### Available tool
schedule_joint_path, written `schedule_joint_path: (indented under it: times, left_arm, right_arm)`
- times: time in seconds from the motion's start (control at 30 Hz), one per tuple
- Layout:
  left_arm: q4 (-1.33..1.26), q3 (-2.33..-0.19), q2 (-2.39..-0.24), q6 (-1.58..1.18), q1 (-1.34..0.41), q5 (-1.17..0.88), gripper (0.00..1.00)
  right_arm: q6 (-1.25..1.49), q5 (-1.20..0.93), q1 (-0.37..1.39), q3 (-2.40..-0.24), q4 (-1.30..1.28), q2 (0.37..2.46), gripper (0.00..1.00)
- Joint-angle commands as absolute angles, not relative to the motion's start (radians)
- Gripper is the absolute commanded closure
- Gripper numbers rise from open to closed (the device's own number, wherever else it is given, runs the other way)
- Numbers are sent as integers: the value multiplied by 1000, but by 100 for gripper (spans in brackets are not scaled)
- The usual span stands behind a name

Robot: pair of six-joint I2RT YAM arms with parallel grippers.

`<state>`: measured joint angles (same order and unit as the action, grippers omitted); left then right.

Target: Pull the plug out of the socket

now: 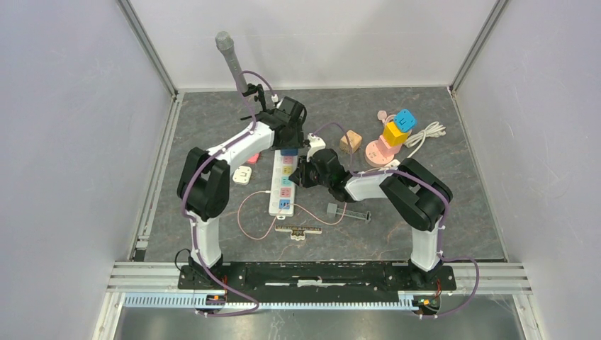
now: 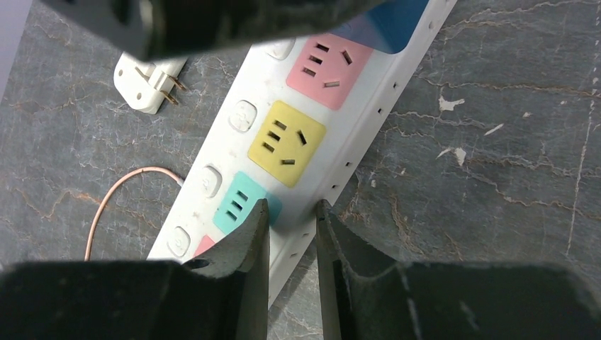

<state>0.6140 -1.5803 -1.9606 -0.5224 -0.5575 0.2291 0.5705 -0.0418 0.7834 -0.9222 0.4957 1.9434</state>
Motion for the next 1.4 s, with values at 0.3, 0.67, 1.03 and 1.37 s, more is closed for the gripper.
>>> schedule_joint_path:
  times: [0.3,0.67,1.03,1.37]
  left_arm:
    - [325,-1502,-1761,-739,-529,-293,93]
    - [505,-1577,-1788,-611,-605,-3,93]
    - [636,-1653,-1722,-434,-606,110,93]
    - [617,-1428,-1575,-446,-604,218,93]
  right_arm:
    - [482,24,786,-870,198,2084,91]
    - [484,37,786,-870,192,2085,92]
    - [477,30,785,-863,212,2061,91]
    - [424,3,777,-932,183,1809,75]
